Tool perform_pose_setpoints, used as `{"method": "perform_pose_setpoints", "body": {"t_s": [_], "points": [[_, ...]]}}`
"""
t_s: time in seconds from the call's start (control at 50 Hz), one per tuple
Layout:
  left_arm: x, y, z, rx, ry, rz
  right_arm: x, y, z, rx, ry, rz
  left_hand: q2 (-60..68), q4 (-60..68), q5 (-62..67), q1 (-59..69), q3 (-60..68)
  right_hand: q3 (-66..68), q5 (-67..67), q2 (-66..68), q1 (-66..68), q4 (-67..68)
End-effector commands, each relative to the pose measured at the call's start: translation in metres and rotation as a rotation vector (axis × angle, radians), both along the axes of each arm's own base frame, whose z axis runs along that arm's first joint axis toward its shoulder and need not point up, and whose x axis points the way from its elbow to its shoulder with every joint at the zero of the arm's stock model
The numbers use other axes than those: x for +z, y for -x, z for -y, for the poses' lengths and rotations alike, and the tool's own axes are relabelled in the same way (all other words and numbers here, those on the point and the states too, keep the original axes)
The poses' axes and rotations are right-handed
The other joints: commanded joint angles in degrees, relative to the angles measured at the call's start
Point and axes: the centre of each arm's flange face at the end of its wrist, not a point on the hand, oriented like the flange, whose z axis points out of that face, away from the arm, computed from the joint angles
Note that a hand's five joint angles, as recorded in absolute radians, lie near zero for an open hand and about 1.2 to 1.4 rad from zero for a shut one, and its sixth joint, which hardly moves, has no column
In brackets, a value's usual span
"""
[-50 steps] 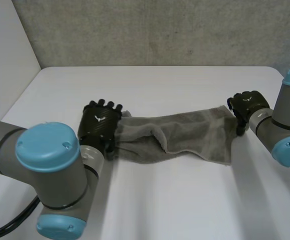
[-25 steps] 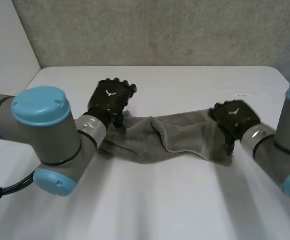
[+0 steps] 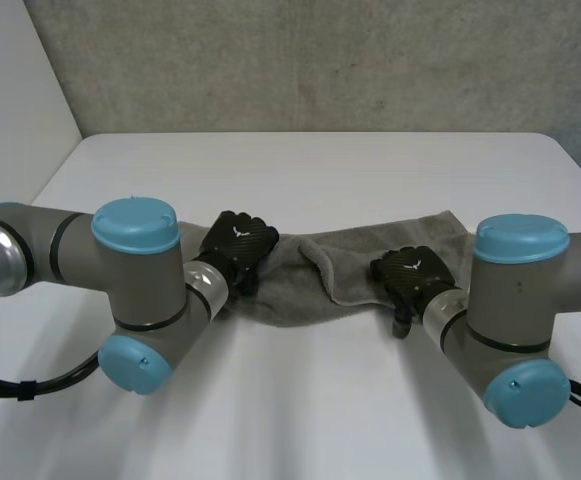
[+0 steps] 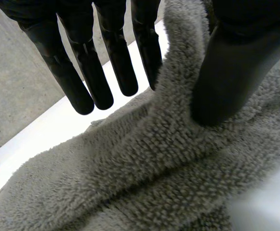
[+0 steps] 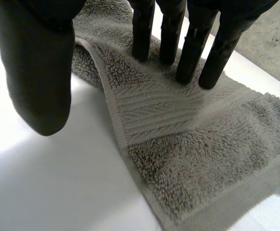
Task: Fold the towel.
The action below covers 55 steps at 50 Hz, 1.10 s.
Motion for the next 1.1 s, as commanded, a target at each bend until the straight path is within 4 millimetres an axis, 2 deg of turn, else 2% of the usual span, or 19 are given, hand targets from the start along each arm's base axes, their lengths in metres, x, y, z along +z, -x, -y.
{"method": "perform_pose_setpoints", "body": {"t_s": [0.02,0.14,0.28,0.34,0.4,0.42,0.44,0.48,0.5,0.54,0.58,0.66,0.76,0.82,0.86,0.92,1.04,1.08,1.1], "points": [[0.001,-0.001,-0.004,-0.010,-0.011,-0.007,0.001,-0.007,0.012,-0.029,0.049,0.001,9.73,9.45,0.34,9.75,9.65,27.89,27.51,27.77,28.37,27.78],[0.010,-0.001,0.002,0.006,0.025,-0.022,0.008,-0.012,0.026,-0.051,0.110,0.007,21.51,21.23,12.12,21.53,21.43,53.45,53.06,53.32,53.93,53.34],[0.035,-0.006,0.027,0.080,0.115,-0.059,0.036,-0.022,0.050,-0.040,0.247,0.007,21.52,21.24,12.13,21.54,21.44,53.47,53.09,53.35,53.95,53.36],[0.062,-0.008,0.049,0.167,0.226,-0.112,0.068,-0.031,0.067,-0.027,0.400,0.002,21.52,21.24,12.13,21.54,21.44,53.47,53.09,53.35,53.95,53.36],[0.104,-0.013,0.069,0.285,0.386,-0.224,0.109,-0.042,0.080,-0.017,0.609,0.061,21.52,21.24,12.13,21.54,21.44,53.47,53.09,53.35,53.95,53.36],[0.132,-0.017,0.072,0.326,0.486,-0.302,0.130,-0.047,0.084,-0.013,0.724,0.119,21.52,21.24,12.13,21.54,21.44,53.47,53.09,53.35,53.95,53.36],[0.132,-0.017,0.072,0.327,0.487,-0.303,0.130,-0.047,0.084,-0.013,0.725,0.120,21.52,21.24,12.13,21.54,21.44,53.47,53.09,53.35,53.95,53.36],[0.187,-0.023,0.066,0.345,0.690,-0.495,0.180,-0.050,0.079,0.016,0.964,0.242,21.52,21.24,12.13,21.54,21.44,53.47,53.09,53.35,53.95,53.36],[0.188,-0.023,0.066,0.345,0.691,-0.496,0.180,-0.050,0.079,0.016,0.965,0.243,21.52,21.24,12.13,21.54,21.44,53.47,53.09,53.35,53.95,53.36],[0.221,-0.029,0.051,0.328,0.817,-0.631,0.211,-0.046,0.064,0.054,1.070,0.289,21.52,21.24,12.13,21.54,21.44,53.47,53.09,53.35,53.95,53.36],[0.224,-0.029,0.044,0.320,0.822,-0.642,0.214,-0.044,0.058,0.070,1.065,0.284,21.52,21.24,12.13,21.54,21.44,53.47,53.09,53.35,53.95,53.36],[0.206,-0.029,0.037,0.317,0.744,-0.583,0.193,-0.044,0.054,0.109,0.963,0.236,21.52,21.24,12.13,21.54,21.44,53.47,53.09,53.35,53.95,53.36],[0.124,-0.032,0.012,0.306,0.419,-0.334,0.144,-0.041,0.031,0.234,0.625,0.098,21.52,21.24,12.13,21.54,21.44,53.47,53.09,53.35,53.95,53.36],[0.103,-0.037,0.004,0.308,0.340,-0.270,0.133,-0.040,0.025,0.265,0.549,0.071,21.52,21.24,12.13,21.54,21.44,53.47,53.09,53.35,53.95,53.36],[0.065,-0.046,-0.016,0.299,0.202,-0.155,0.108,-0.036,0.015,0.310,0.407,0.024,21.52,21.24,12.13,21.54,21.44,53.47,53.09,53.35,53.95,53.36],[0.037,-0.055,-0.039,0.284,0.105,-0.071,0.093,-0.030,0.010,0.318,0.325,-0.044,21.52,21.24,12.13,21.54,21.44,53.47,53.09,53.35,53.95,53.36],[0.019,-0.045,-0.085,0.184,0.042,-0.021,0.075,-0.023,0.004,0.317,0.263,-0.139,8.09,7.81,-1.30,8.11,8.01,53.47,53.09,53.35,53.95,53.36],[0.023,-0.038,-0.110,0.116,0.042,-0.011,0.071,-0.018,0.006,0.272,0.255,-0.175,-15.50,-15.79,-24.89,-15.48,-15.58,53.47,53.09,53.35,53.95,53.36],[0.023,-0.038,-0.110,0.116,0.042,-0.010,0.071,-0.018,0.006,0.272,0.255,-0.176,-15.63,-15.91,-25.02,-15.61,-15.71,53.47,53.09,53.35,53.95,53.36]]}}
